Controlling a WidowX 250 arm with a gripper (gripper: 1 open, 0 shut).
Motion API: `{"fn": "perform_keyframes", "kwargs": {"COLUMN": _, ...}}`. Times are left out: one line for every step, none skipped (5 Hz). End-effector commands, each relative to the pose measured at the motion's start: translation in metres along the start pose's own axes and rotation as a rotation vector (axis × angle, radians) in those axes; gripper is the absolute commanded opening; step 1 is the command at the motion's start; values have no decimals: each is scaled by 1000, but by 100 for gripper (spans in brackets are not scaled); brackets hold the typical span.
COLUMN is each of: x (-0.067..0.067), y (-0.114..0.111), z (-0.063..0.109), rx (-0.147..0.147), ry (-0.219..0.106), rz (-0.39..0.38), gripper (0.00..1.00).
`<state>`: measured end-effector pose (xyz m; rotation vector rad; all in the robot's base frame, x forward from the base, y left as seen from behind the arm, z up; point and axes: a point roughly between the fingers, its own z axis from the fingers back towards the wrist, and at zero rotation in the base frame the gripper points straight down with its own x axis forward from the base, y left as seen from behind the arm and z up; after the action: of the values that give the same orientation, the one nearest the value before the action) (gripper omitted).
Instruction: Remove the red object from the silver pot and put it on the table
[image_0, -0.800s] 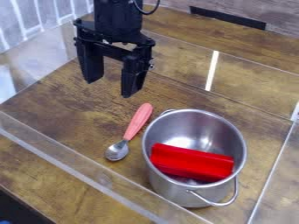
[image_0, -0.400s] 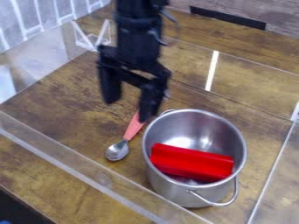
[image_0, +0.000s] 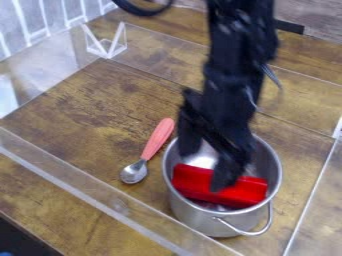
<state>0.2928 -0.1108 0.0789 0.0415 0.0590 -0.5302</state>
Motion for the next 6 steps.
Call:
{"fn": "perform_keyframes", "kwargs": {"x": 19, "y": -4, "z": 8, "rx": 34, "ry": -94, "rz": -56, "gripper": 100}}
{"fn": "perform_keyframes", "kwargs": {"x": 26, "y": -4, "z": 8, "rx": 65, "ry": -129, "rz": -68, "gripper": 100}}
{"fn": "perform_keyframes", "kwargs": {"x": 30, "y": 1, "z": 10, "rx": 82, "ry": -161, "rz": -55, "gripper": 100}}
{"fn": "perform_keyframes", "kwargs": {"x": 36, "y": 4, "z": 23, "rx": 80, "ry": -193, "rz": 1, "gripper": 100}}
{"fn": "perform_keyframes", "kwargs": {"x": 38, "y": 6, "z": 32, "rx": 79, "ry": -219, "rz": 39, "gripper": 100}}
{"fn": "perform_keyframes", "kwargs": {"x": 34, "y": 15, "z": 15, "rx": 72, "ry": -239, "rz": 66, "gripper": 100}}
